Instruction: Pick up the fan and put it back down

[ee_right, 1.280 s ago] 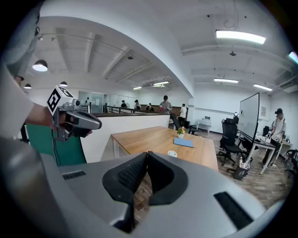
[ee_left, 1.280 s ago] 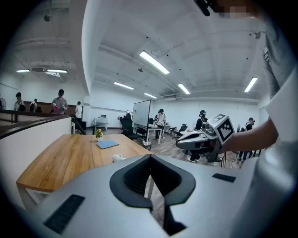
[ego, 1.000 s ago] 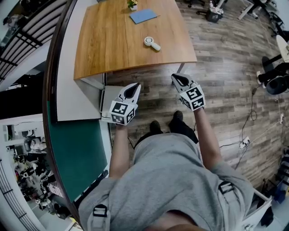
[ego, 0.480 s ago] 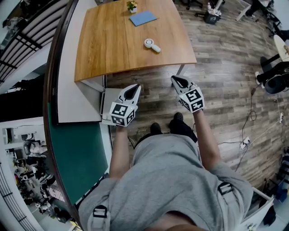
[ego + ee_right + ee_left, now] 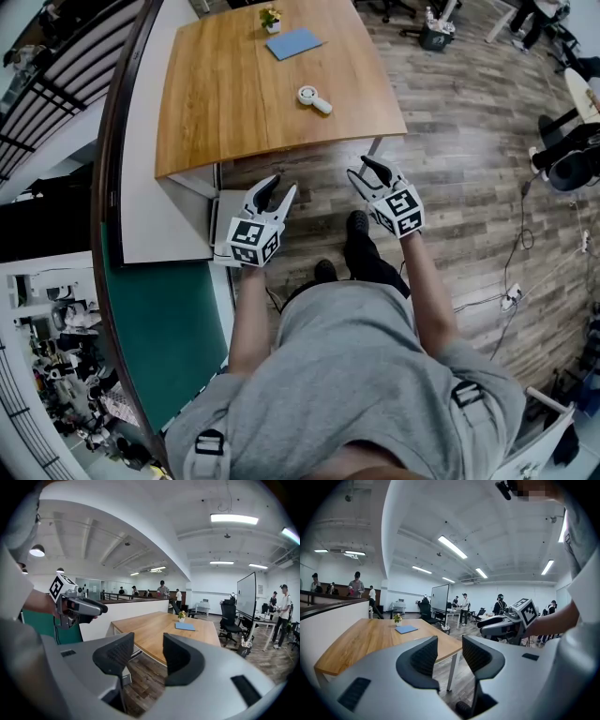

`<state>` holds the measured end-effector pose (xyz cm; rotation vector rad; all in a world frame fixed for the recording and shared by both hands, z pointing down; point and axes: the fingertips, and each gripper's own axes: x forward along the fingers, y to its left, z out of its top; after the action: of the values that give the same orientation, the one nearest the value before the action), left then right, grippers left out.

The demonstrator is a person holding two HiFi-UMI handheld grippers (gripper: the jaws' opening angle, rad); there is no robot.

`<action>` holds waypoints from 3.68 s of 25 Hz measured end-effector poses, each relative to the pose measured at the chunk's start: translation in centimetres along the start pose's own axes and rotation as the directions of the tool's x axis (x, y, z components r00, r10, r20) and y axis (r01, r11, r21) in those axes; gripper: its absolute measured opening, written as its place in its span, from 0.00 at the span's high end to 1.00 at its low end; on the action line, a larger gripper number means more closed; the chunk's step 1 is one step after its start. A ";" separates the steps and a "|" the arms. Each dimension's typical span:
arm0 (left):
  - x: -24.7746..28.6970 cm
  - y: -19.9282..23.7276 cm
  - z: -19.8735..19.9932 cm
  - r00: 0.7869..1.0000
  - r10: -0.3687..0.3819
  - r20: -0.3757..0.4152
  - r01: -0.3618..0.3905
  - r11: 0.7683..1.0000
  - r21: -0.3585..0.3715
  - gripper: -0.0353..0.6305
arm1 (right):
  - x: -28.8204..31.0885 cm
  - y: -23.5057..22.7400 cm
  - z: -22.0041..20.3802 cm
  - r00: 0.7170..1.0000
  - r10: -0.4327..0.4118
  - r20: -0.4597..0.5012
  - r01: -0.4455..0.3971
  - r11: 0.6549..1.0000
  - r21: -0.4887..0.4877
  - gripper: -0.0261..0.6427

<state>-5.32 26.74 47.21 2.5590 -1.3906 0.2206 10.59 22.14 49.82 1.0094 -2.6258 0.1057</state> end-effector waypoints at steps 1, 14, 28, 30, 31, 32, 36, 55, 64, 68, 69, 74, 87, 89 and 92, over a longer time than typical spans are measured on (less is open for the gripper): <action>0.2 0.1 -0.1 1.000 0.005 -0.002 -0.005 1.000 0.000 0.68 | 0.0 0.0 0.0 1.000 0.004 0.007 -0.004 1.000 -0.001 0.63; 2.2 1.6 -0.2 0.999 0.023 -0.023 -0.024 0.999 -0.026 0.52 | 2.2 -1.7 0.3 0.999 0.032 0.022 -0.032 0.999 0.008 0.42; 6.3 4.2 0.9 0.997 0.056 -0.047 -0.059 0.996 -0.067 0.50 | 6.0 -5.9 0.5 0.998 0.064 -0.001 -0.064 0.998 0.027 0.42; 6.9 5.0 0.9 0.997 0.065 -0.052 -0.069 0.995 -0.075 0.50 | 7.1 -6.5 0.4 0.997 0.075 -0.006 -0.075 0.997 0.032 0.42; 7.1 5.5 0.9 0.996 0.070 -0.053 -0.074 0.994 -0.078 0.50 | 7.7 -6.7 0.4 0.997 0.081 -0.007 -0.081 0.996 0.034 0.42; 7.3 5.9 1.0 0.996 0.075 -0.055 -0.080 0.994 -0.079 0.50 | 8.3 -6.8 0.5 0.996 0.088 -0.008 -0.088 0.995 0.036 0.42; 8.3 7.3 1.5 0.993 0.098 -0.065 -0.103 0.991 -0.083 0.50 | 10.4 -7.7 0.8 0.993 0.117 -0.007 -0.116 0.992 0.043 0.42; 15.9 10.9 3.3 0.972 0.210 -0.107 -0.221 0.970 -0.102 0.50 | 17.2 -15.4 1.0 0.969 0.243 -0.032 -0.242 0.970 0.028 0.42; 19.9 13.5 4.7 0.957 0.275 -0.095 -0.285 0.952 -0.113 0.50 | 20.8 -19.1 0.6 0.945 0.320 -0.074 -0.321 0.947 -0.008 0.43; 20.9 14.8 5.1 0.947 0.307 -0.090 -0.316 0.941 -0.122 0.50 | 22.0 -20.1 0.5 0.934 0.347 -0.090 -0.350 0.937 -0.016 0.43; 21.1 15.1 5.1 0.946 0.312 -0.091 -0.322 0.939 -0.123 0.50 | 22.3 -20.2 0.5 0.931 0.353 -0.095 -0.355 0.935 -0.013 0.43; 21.8 16.6 4.7 0.940 0.324 -0.103 -0.336 0.933 -0.131 0.50 | 24.2 -20.7 -0.5 0.923 0.368 -0.113 -0.371 0.929 -0.004 0.43; 24.5 22.6 3.0 0.953 0.265 -0.147 -0.289 0.941 -0.176 0.50 | 30.0 -20.3 -2.3 0.906 0.373 -0.200 -0.372 0.927 0.043 0.43; 25.0 23.4 2.6 0.957 0.245 -0.154 -0.272 0.944 -0.185 0.50 | 31.0 -20.3 -2.4 0.906 0.366 -0.212 -0.366 0.930 0.041 0.43; 25.9 24.6 1.2 0.959 0.214 -0.185 -0.248 0.950 -0.191 0.50 | 32.4 -20.1 -3.0 0.904 0.357 -0.235 -0.354 0.933 0.056 0.42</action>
<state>-11.94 -7.49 55.13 2.1549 -1.5588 0.2945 2.17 -13.00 62.26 0.4703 -2.5505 0.3095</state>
